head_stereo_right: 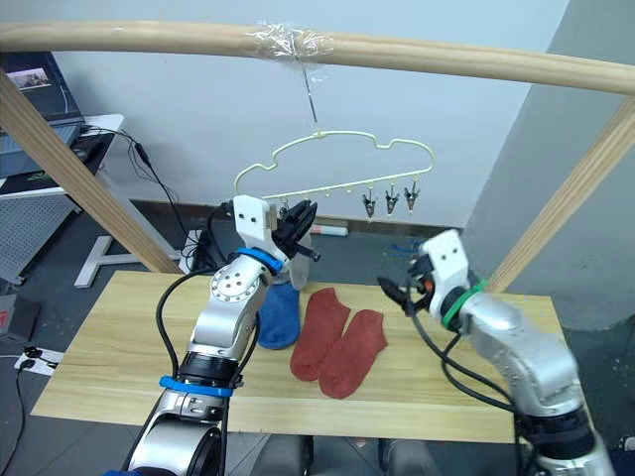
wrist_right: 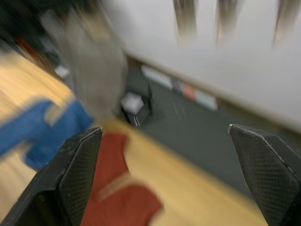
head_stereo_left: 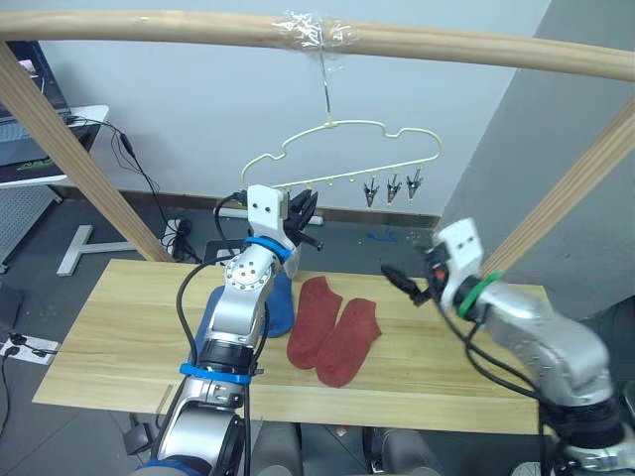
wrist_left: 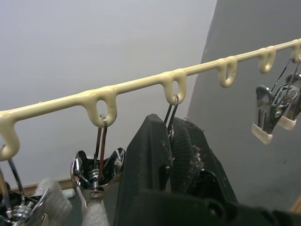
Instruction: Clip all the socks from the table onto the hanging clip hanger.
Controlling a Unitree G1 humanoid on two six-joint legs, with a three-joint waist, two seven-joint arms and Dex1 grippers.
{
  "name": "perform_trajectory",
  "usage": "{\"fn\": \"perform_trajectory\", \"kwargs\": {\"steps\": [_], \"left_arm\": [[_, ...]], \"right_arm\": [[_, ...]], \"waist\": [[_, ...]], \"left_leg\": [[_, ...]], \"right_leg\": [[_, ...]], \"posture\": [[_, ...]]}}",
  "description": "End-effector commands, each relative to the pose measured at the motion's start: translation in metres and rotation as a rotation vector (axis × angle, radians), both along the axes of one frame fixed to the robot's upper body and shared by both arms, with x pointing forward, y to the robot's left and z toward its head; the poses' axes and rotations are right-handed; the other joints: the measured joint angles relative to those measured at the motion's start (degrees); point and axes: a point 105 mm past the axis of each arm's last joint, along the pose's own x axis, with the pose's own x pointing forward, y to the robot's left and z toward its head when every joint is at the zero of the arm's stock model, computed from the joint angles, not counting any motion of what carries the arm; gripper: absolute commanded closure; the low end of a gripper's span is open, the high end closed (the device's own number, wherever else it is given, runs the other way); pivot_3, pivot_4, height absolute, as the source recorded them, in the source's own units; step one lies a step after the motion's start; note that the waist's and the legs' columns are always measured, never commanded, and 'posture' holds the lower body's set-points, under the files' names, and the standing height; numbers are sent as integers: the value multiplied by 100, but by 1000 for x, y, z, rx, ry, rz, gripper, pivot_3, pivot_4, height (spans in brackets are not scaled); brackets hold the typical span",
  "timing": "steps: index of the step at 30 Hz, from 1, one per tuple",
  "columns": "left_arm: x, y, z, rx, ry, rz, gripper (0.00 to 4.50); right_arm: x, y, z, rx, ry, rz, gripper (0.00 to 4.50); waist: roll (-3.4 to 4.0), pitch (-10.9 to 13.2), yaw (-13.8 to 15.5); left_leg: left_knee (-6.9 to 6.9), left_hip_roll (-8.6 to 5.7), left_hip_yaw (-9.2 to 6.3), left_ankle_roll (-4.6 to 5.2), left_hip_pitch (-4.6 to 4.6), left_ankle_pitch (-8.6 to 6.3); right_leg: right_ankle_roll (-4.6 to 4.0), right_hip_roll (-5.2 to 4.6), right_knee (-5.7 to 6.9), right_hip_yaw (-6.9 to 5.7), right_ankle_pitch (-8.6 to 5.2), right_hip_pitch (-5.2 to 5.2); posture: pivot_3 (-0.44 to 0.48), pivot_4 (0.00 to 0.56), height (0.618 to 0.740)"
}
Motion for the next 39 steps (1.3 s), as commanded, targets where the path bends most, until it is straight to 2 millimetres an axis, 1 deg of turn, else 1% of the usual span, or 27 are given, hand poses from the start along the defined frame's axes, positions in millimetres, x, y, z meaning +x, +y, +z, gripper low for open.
{"fn": "perform_trajectory", "kwargs": {"steps": [1,3,6,9,14,16,19,23,25,28,30,31,33,34,37,39], "left_arm": [[-5,-1,8,-6,-17,-29,4442],[-6,0,9,-5,-16,-29,4442],[-7,3,8,-1,-13,-25,4442],[-10,4,8,1,-10,-21,4442],[-13,11,6,12,-4,-3,4442],[-14,12,5,14,-3,0,4442],[-15,11,4,15,-1,0,4442],[-17,11,4,18,1,-1,4442],[-17,11,4,20,2,-3,4442],[-18,11,3,23,3,-5,4442],[-18,12,4,26,2,-5,4442],[-18,12,4,27,2,-4,4442],[-19,13,4,29,3,-3,4442],[-19,14,3,30,4,-2,4442],[-20,15,2,31,9,-1,4442],[-20,15,-1,9,37,-9,4442]], "right_arm": [[7,4,-26,-82,7,-31,0],[9,10,-41,-63,59,-58,0],[10,23,-55,-27,108,-74,0],[9,32,-61,7,137,-87,0],[1,47,-59,28,160,-78,0],[-3,51,-64,16,180,-67,0],[-8,52,-77,-20,213,-52,0],[-8,48,-93,-78,220,-41,0],[-6,52,-94,-60,209,-35,0],[-3,59,-94,-85,180,-3,596],[-3,60,-95,-98,172,4,1225],[-3,60,-97,-133,154,24,1521],[-9,58,-103,-192,137,70,2332],[-13,56,-106,-225,125,102,2549],[-23,51,-112,-284,100,166,3529],[-28,46,-112,-309,74,206,4178]], "waist": [[0,0,1],[0,0,5],[0,0,9],[0,0,18],[0,0,35],[0,0,40],[0,0,40],[0,0,38],[1,-1,36],[1,-1,32],[2,-1,33],[2,-1,33],[2,-1,33],[2,-2,36],[2,-4,45],[2,-7,47]], "left_leg": [[0,0,2,0,1,0],[0,-2,4,0,1,0],[-1,0,3,0,1,0],[-3,1,2,0,1,1],[-3,1,2,0,2,0],[-5,2,0,0,2,0],[-4,1,1,0,1,0],[-5,1,1,0,2,0],[-5,1,1,0,4,0],[-5,1,1,0,6,0],[-5,1,0,0,6,0],[-6,1,1,0,5,0],[-6,1,1,0,5,0],[-7,1,1,0,5,0],[-7,0,1,0,5,0],[-7,0,1,0,5,0]], "right_leg": [[0,0,0,3,0,0],[0,0,0,6,0,0],[0,0,-1,4,0,0],[0,1,-1,2,0,0],[0,1,-1,3,0,0],[0,1,-1,-1,0,0],[0,1,-1,0,0,0],[0,1,-2,0,0,0],[0,1,-1,1,0,0],[0,2,-2,1,0,0],[0,2,-1,1,0,0],[0,2,-2,1,0,0],[0,2,-3,2,0,0],[0,2,-3,2,0,0],[0,2,-5,3,0,0],[0,2,-5,3,0,0]], "posture": [[122,176,740],[124,176,740],[135,181,740],[153,184,740],[168,188,740],[171,188,740],[176,185,740],[175,183,740],[174,181,740],[176,180,740],[180,179,740],[183,178,740],[184,176,740],[184,176,740],[185,175,740],[180,178,740]]}}
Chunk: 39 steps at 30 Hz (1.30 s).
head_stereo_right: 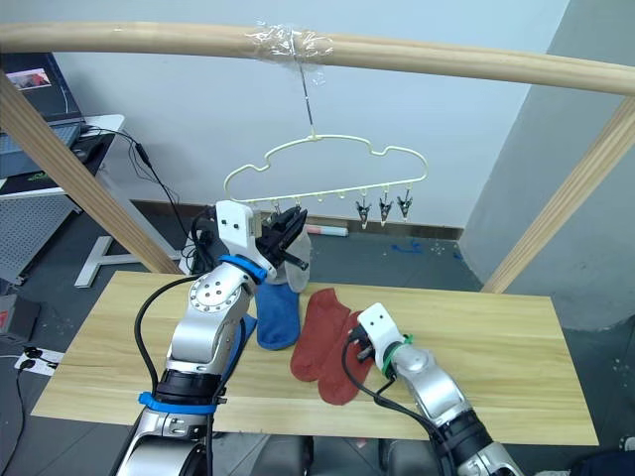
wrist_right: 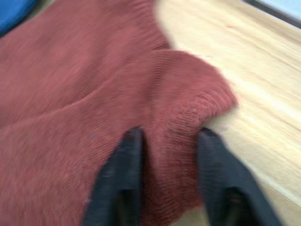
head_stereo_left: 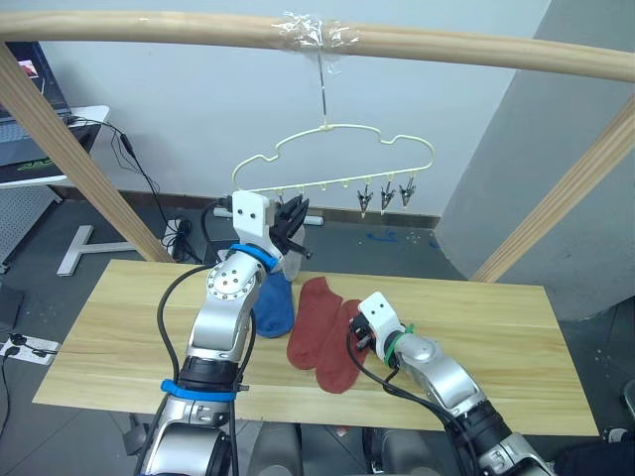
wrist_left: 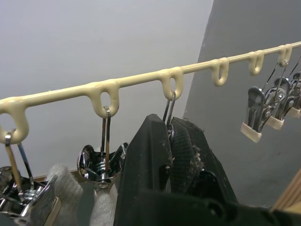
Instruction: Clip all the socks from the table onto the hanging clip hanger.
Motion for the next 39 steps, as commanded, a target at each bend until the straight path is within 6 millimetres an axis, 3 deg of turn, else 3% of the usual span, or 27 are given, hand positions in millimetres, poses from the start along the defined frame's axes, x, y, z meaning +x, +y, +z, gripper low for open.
{"fn": "perform_trajectory", "kwargs": {"steps": [1,5,8,12,16,21,39], "left_arm": [[-2,0,-3,-59,50,-26,4442],[-1,-2,-15,-315,289,-124,4442],[-4,5,-17,-560,515,-252,4442],[-15,15,-7,-745,700,-435,4442],[-22,20,5,-847,778,-532,4442],[-28,13,16,-906,798,-599,4442],[-39,3,22,-916,819,-639,4442]], "right_arm": [[-14,-10,-9,-55,-2,75,4473],[-14,-18,12,-2,-57,137,4473],[-19,-4,63,256,-56,210,4473],[-26,8,125,496,-48,302,4473],[-32,21,168,680,-1,371,4473],[-32,26,182,758,40,371,4473],[-16,26,190,755,3,320,4473]], "waist": [[-1,-1,0],[-2,-4,-2],[-2,-4,-35],[0,-5,-86],[0,-5,-66],[0,-4,-38],[-1,-2,-40]], "left_leg": [[1,0,0,0,1,0],[3,0,0,0,3,0],[3,0,-5,1,3,1],[1,8,-26,1,9,0],[0,12,-38,0,5,0],[1,10,-30,0,-4,1],[-4,7,-26,-1,-8,1]], "right_leg": [[0,0,0,0,0,1],[1,0,1,-1,0,4],[2,1,4,-4,0,4],[3,20,8,-7,-1,4],[-1,23,8,-22,0,4],[-2,12,-2,-24,1,4],[-2,8,-8,-22,0,-1]], "posture": [[178,178,740],[178,176,740],[171,176,740],[159,174,740],[153,181,740],[153,187,740],[162,196,740]]}}
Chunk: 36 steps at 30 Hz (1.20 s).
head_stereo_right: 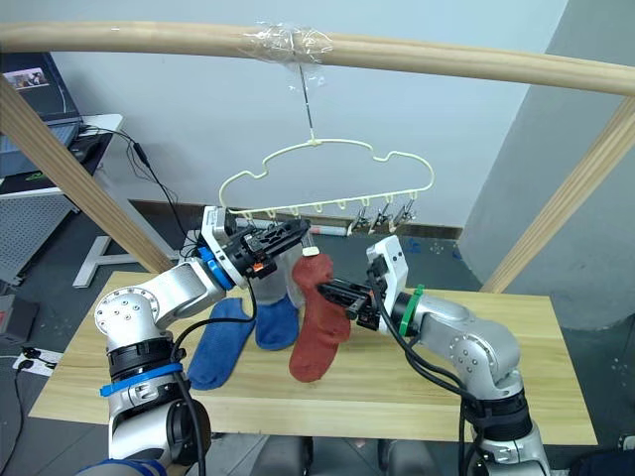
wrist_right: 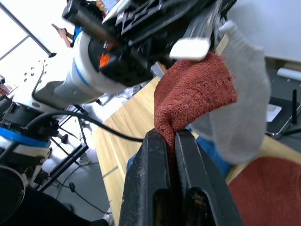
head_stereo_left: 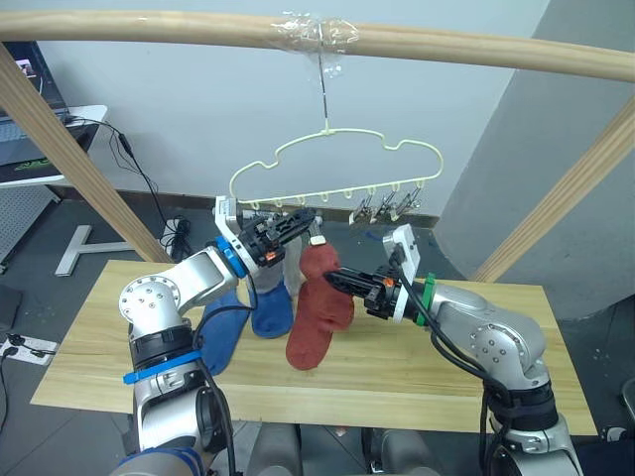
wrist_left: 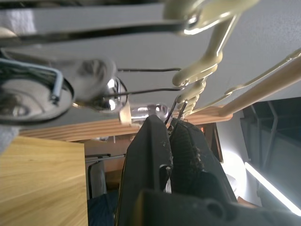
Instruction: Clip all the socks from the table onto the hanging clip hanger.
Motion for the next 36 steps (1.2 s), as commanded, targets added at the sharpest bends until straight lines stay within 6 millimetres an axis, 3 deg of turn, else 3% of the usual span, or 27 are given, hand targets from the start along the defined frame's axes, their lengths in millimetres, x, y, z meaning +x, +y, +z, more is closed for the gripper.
{"fn": "perform_trajectory", "kwargs": {"steps": [1,6,13,17,19,22,27,30,36], "left_arm": [[-8,-6,8,-5,-38,-43,4442],[-8,-7,8,38,-74,-15,4442],[-4,-3,1,126,-110,36,2265],[-2,2,-8,345,-180,56,1013],[-5,6,-8,458,-241,52,411],[-15,12,-3,575,-349,38,399],[-31,23,-1,671,-482,-18,399],[-38,31,-5,684,-528,-80,399],[-51,39,-12,721,-681,-90,399]], "right_arm": [[2,1,16,48,-50,-8,4473],[5,0,17,49,-55,-21,4473],[6,2,10,18,-60,-35,4500],[12,4,0,-35,-78,-77,4500],[15,3,-5,-64,-93,-108,3945],[19,-3,-14,-106,-102,-158,2972],[21,-30,-29,-181,-108,-312,1231],[23,-49,-23,-214,-148,-447,139],[20,-63,14,-214,-293,-657,30]], "waist": [[0,0,0],[0,1,-1],[0,1,0],[1,1,3],[1,1,7],[1,1,12],[1,1,72],[5,4,137],[7,5,134]], "left_leg": [[-1,0,0,0,0,0],[-2,0,1,-1,-3,0],[-4,0,3,-1,-2,0],[-7,0,4,-1,-2,0],[-9,0,5,-2,-3,0],[-16,0,13,-4,-3,-1],[-25,3,16,-6,-10,-3],[-29,2,18,-6,-12,-4],[-31,5,29,-6,-24,-4]], "right_leg": [[0,0,-2,0,0,0],[0,0,-6,1,0,0],[0,0,-6,3,0,-2],[-1,0,-6,3,-1,-6],[-2,1,-7,5,-1,-8],[-3,0,-14,13,-2,-10],[-6,-2,-36,11,-3,-12],[-7,-1,-40,11,-5,-17],[-7,-2,-41,22,-5,-35]], "posture": [[162,196,740],[159,197,740],[170,189,740],[191,183,740],[201,180,740],[218,177,740],[229,176,740],[229,176,740],[218,178,740]]}}
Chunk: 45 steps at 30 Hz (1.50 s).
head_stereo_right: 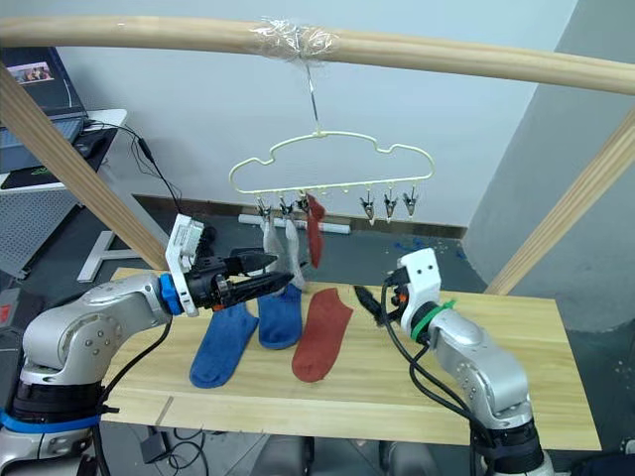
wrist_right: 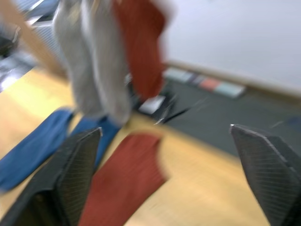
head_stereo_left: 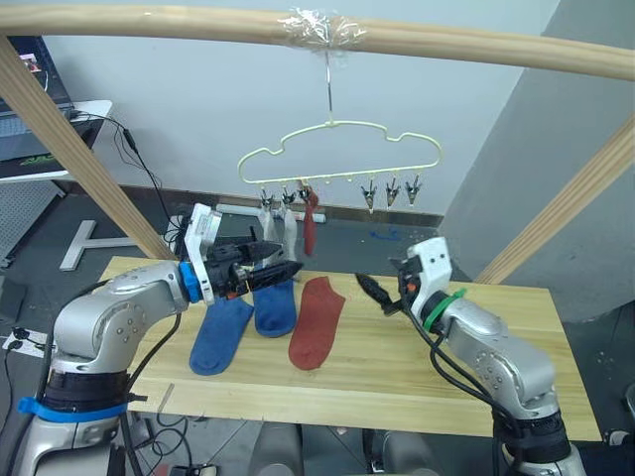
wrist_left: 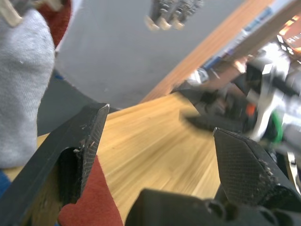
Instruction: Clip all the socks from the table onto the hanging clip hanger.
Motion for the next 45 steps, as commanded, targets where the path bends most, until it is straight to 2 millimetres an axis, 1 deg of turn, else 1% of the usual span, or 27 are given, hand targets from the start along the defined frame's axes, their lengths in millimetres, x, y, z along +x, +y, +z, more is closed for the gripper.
{"fn": "perform_trajectory", "kwargs": {"steps": [1,2,3,6,11,15,18,20,24,31,37,45], "left_arm": [[-9,0,7,39,-148,-52,399],[-9,0,6,36,-163,-52,399],[-6,1,8,28,-197,-30,399],[0,0,17,13,-281,-2,399],[-1,-6,30,6,-392,-36,399],[3,-2,31,5,-414,-9,399],[4,-3,33,0,-424,-3,399],[2,-5,33,-2,-423,-7,399],[1,-6,32,-9,-417,5,399],[-1,-8,33,-13,-416,10,399],[-2,-9,35,-14,-424,12,399],[0,-12,40,-21,-437,10,399]], "right_arm": [[-4,-3,35,33,-135,-89,30],[-5,-2,40,35,-154,-107,398],[-4,1,47,38,-180,-133,623],[1,7,60,47,-224,-182,623],[11,9,67,71,-245,-240,623],[19,13,69,81,-253,-246,623],[24,16,67,92,-250,-249,1226],[26,20,65,96,-244,-242,1924],[29,25,65,104,-242,-237,1924],[38,26,62,133,-211,-258,1924],[46,35,68,161,-211,-245,1924],[60,37,76,172,-228,-253,1924]], "waist": [[0,0,4],[1,1,7],[2,1,8],[2,1,10],[2,1,11],[2,1,16],[2,1,14],[2,1,15],[3,2,17],[3,2,18],[6,4,20],[8,5,24]], "left_leg": [[-3,0,0,0,0,0],[-5,1,-1,0,-1,0],[-5,2,-1,0,-3,0],[1,1,1,0,-21,0],[6,1,1,1,-36,0],[8,0,2,1,-56,1],[8,1,0,1,-56,0],[8,1,-1,1,-56,0],[12,1,0,1,-56,0],[19,2,-4,2,-55,1],[20,2,-4,2,-55,1],[20,2,-3,2,-55,1]], "right_leg": [[-2,1,0,0,-1,-2],[-5,1,0,-3,-2,-4],[-5,2,1,-3,-3,-6],[-5,1,1,-1,-2,-18],[-5,1,2,-2,-2,-33],[-6,1,10,-1,-1,-54],[-7,4,16,-3,-2,-57],[-7,4,18,-3,-2,-57],[-7,3,23,-2,-2,-57],[-8,4,40,-7,-2,-58],[-8,4,41,-8,-2,-59],[-8,4,41,-8,-2,-59]], "posture": [[208,183,740],[203,185,740],[203,185,740],[195,188,740],[197,190,740],[203,194,740],[211,195,740],[216,197,740],[221,199,740],[226,200,740],[234,203,740],[235,205,740]]}}
